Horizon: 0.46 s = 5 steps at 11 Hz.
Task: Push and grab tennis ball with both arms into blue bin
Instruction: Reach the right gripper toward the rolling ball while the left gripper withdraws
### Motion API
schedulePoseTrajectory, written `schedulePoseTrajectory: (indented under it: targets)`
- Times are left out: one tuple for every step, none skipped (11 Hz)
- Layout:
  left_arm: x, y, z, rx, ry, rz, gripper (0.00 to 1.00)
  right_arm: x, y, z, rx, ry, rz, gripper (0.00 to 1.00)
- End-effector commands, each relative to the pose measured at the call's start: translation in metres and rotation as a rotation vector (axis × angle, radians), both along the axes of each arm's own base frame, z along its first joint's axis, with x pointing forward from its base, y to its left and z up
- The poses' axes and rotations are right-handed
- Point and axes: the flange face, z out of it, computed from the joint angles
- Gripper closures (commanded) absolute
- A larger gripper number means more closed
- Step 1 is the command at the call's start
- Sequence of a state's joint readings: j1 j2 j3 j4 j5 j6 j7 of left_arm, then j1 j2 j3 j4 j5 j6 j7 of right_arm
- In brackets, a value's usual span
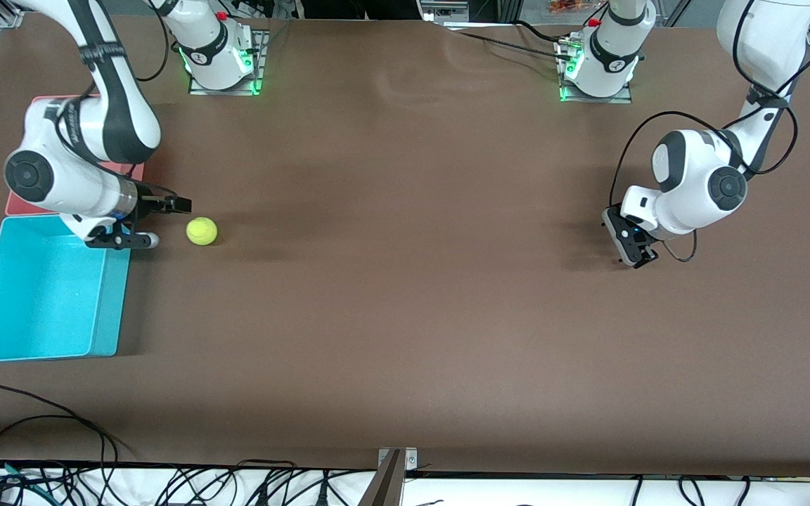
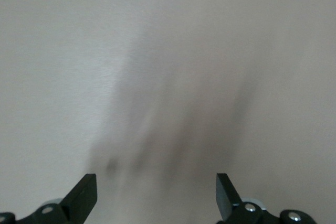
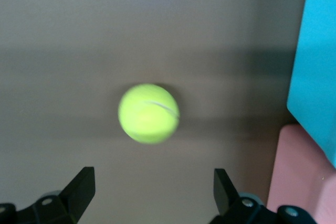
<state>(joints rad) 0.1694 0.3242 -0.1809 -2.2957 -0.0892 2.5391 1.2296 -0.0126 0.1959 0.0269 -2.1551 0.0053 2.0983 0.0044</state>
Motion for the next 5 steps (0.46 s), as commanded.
schedulePoseTrajectory:
  targets:
    - [0.014,0.01,0.064,0.027,-0.113,-0.005,0.0,0.014,-0.017,-0.035,0.009,-0.087,0.021,0.0]
    - [0.017,0.021,0.092,0.042,-0.164,0.01,0.0,0.016,-0.023,-0.048,0.011,-0.094,0.022,0.0]
    - [0.017,0.022,0.116,0.05,-0.201,0.016,0.0,0.016,-0.039,-0.067,0.017,-0.097,0.03,0.0]
    - [0.017,0.02,0.141,0.056,-0.244,0.011,0.0,0.014,-0.05,-0.084,0.025,-0.089,0.055,0.0]
    - [0.015,0.014,0.163,0.06,-0.275,0.002,0.0,0.011,-0.064,-0.095,0.03,-0.076,0.05,0.0]
